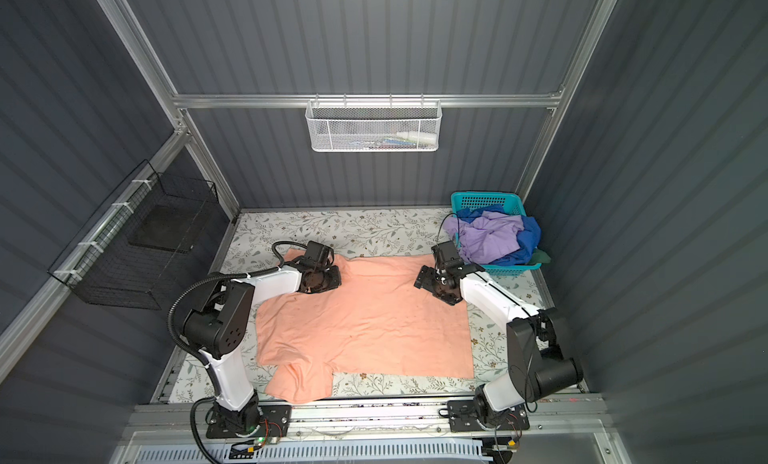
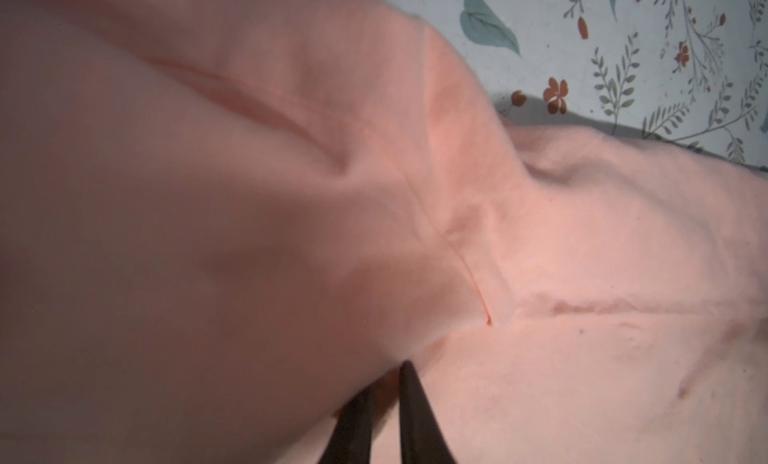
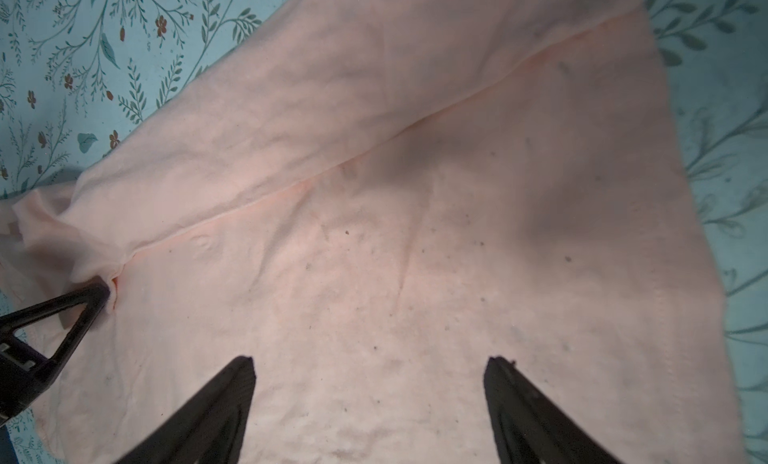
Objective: Fold and stack the t-shirts
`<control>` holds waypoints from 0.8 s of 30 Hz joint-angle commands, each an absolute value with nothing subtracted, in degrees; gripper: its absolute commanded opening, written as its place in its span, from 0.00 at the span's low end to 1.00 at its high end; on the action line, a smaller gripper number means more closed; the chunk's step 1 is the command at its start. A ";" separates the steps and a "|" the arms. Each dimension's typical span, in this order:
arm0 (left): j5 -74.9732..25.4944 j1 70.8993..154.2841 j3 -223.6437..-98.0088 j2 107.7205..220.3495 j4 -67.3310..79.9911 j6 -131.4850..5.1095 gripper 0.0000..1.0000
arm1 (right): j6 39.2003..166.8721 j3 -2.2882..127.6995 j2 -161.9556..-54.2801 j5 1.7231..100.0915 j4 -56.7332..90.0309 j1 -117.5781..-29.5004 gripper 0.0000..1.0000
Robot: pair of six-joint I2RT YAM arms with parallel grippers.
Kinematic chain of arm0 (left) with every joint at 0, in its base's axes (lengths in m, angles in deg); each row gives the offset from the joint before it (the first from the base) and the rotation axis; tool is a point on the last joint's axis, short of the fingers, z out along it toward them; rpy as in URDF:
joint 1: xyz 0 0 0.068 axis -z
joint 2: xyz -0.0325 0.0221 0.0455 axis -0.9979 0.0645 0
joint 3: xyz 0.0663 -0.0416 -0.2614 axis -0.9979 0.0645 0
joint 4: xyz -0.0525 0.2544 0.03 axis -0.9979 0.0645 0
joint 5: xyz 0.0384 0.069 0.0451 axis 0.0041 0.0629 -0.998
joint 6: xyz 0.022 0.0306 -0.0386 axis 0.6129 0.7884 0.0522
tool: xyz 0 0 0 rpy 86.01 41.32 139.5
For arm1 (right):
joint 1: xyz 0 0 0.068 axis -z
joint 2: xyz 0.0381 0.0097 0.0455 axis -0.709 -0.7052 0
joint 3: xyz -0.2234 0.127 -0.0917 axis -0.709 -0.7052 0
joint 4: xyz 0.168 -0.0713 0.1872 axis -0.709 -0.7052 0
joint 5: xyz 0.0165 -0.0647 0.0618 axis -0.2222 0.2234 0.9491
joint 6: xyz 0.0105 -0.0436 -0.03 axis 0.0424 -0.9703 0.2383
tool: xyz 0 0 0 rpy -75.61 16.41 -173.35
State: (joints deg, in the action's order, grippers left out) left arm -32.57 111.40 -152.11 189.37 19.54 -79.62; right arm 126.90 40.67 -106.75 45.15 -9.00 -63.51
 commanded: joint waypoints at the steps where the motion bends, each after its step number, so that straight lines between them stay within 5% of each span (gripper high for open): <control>1: -34.32 111.78 -150.38 188.11 23.51 -78.32 0.19 | 126.91 41.08 -107.90 46.12 -8.73 -63.17 0.89; 24: -39.01 113.80 -149.96 188.32 24.63 -74.83 0.28 | 127.00 41.44 -109.02 46.85 -8.26 -63.08 0.89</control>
State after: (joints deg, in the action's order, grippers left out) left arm -37.27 113.20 -150.98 187.89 21.27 -76.43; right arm 126.90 40.67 -108.04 46.77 -8.01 -63.29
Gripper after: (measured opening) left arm 0.276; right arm 0.887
